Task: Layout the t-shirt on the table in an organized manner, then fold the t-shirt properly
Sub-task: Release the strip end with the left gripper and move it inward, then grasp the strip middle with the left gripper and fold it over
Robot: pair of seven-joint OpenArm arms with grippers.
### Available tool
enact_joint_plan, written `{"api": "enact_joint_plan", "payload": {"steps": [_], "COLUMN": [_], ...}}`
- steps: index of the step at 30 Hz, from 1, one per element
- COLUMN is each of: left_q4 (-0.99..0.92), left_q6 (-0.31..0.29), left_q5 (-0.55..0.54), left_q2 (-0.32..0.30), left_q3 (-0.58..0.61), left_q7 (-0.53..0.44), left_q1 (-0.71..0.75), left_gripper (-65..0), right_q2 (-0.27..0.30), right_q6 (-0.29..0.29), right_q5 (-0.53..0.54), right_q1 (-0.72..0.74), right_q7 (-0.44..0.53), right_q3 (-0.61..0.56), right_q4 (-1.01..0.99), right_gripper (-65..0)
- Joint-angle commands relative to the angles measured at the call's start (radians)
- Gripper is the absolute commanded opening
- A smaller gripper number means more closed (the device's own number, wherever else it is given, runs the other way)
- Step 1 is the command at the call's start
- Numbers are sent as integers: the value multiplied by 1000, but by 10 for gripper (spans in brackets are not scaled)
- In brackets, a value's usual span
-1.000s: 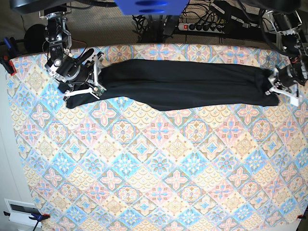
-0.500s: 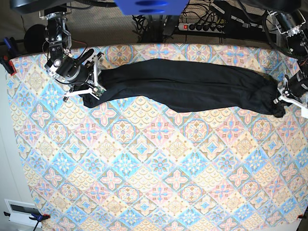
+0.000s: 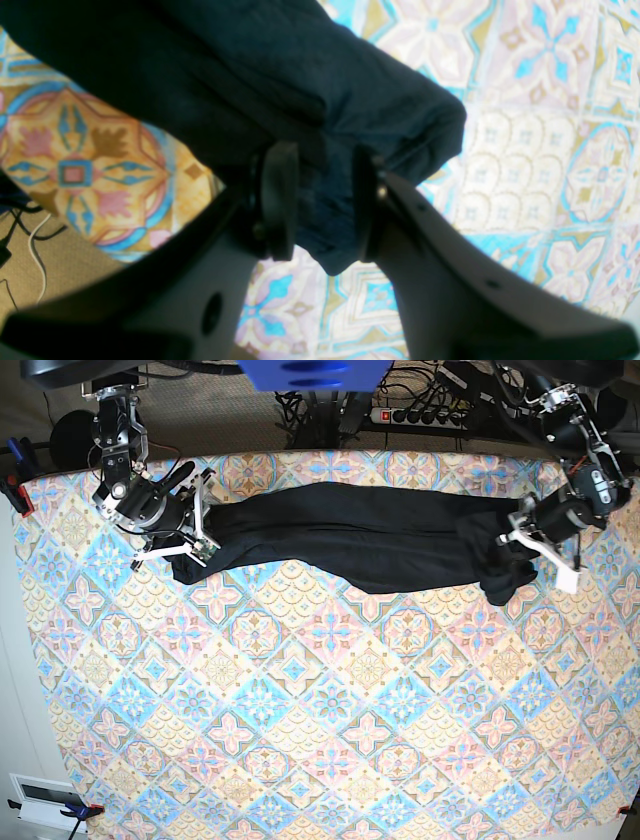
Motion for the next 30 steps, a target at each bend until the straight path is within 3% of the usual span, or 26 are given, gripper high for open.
{"api": "enact_joint_plan", "payload": {"steps": [1,12,20,22,26,30], "left_q4": [19,14,14,16,21,21], "left_q6": [0,2,2,2,2,2], "left_q5": [-20,153,239,233,195,15], "left_q2": [5,140,160,154,134,82], "left_q3": [6,221,275,275,275,273], "left_q7": [-12,-16,-52,-49,-14,8], "left_q1": [-5,-7,-7,-7,9,22], "left_gripper": [-650,-650,-648,-615,-489,-404], "right_q2": [10,12,12,12,12,12], "right_q6": [-4,-4,-4,-4,-4,-4], "right_q5": [9,9,9,9,9,9], "right_q1": [10,10,10,8,10,10], "right_q7": [14,14,14,14,14,14], "right_q3": [6,28,59,59,59,55], "right_q4": [19,19,20,20,20,20], "right_gripper": [-473,-473,-473,-473,-473,-473]}}
